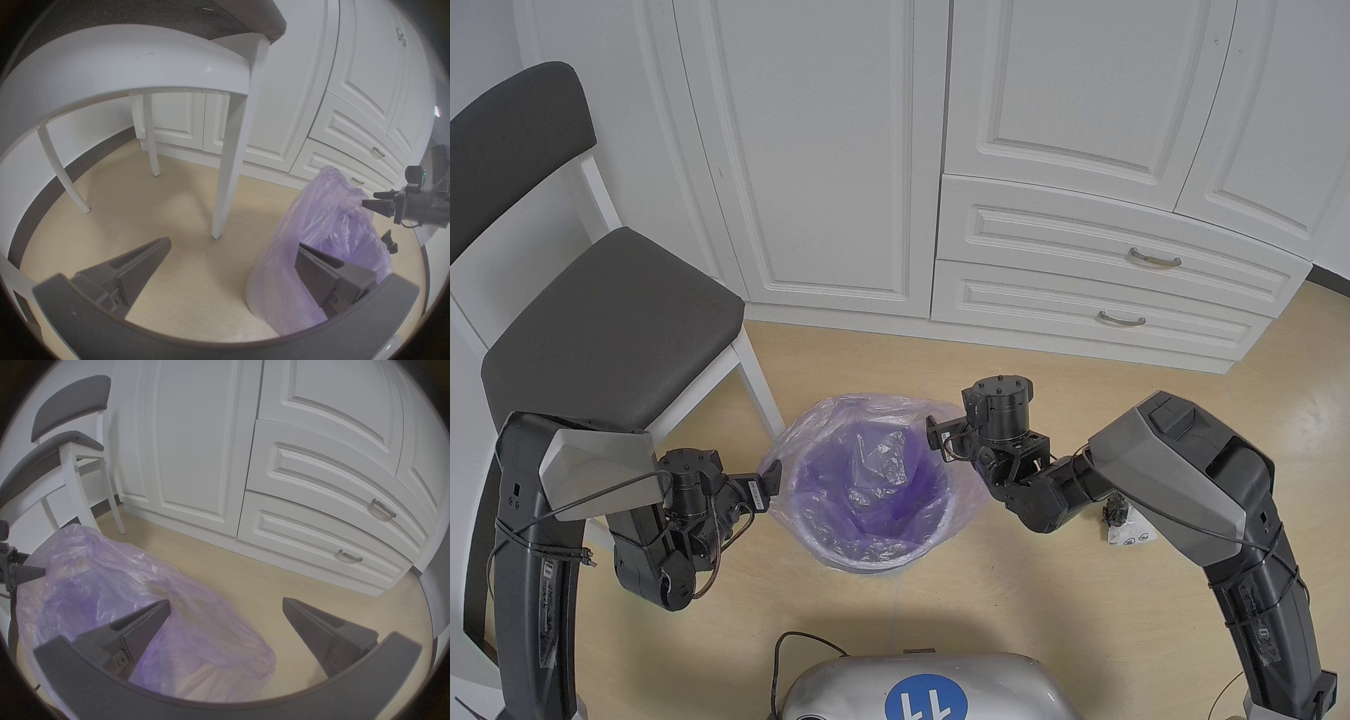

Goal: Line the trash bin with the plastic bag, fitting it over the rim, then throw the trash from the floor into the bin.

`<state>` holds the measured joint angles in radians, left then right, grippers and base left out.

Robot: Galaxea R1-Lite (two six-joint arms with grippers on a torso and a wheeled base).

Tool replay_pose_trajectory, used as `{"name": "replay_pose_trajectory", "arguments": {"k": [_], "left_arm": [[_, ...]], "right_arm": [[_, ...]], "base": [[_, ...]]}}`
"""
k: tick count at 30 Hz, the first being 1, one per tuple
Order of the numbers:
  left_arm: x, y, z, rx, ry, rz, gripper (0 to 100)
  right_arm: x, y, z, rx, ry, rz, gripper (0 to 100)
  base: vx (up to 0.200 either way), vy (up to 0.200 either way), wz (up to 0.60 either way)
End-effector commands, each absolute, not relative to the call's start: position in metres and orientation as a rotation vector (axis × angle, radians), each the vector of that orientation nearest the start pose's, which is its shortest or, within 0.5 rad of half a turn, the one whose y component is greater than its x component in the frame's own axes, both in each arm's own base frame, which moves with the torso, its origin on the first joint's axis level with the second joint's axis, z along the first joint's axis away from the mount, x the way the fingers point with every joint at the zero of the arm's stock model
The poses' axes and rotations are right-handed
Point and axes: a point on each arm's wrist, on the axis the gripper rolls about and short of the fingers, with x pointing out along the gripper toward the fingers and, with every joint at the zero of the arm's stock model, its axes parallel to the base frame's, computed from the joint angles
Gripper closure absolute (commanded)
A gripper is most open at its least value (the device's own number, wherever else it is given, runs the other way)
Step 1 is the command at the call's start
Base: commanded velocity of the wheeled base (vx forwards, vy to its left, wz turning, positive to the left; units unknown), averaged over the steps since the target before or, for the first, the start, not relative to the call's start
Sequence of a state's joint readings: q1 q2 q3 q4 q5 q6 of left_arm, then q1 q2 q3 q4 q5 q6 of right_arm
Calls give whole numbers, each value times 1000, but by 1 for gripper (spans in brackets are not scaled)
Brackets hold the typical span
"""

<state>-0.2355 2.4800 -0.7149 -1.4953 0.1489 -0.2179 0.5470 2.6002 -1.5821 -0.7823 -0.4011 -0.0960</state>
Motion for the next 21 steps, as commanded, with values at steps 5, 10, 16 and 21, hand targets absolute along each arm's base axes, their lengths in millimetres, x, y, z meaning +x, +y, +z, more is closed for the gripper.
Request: {"name": "replay_pose_trajectory", "arguments": {"k": [5, 10, 16, 21], "left_arm": [[384, -80, -34, -173, 223, 8, 0], [392, -80, -40, -175, 204, 37, 0], [401, -80, -47, -188, 186, 70, 0], [405, -76, -52, -188, 187, 84, 0]], "right_arm": [[466, 259, 5, -175, 163, 125, 0], [476, 265, 5, -107, 117, 121, 0], [482, 265, 3, -78, 100, 113, 0], [487, 263, -3, -80, 112, 106, 0]], "base": [[0, 0, 0], [0, 0, 0], [0, 0, 0], [0, 0, 0]]}}
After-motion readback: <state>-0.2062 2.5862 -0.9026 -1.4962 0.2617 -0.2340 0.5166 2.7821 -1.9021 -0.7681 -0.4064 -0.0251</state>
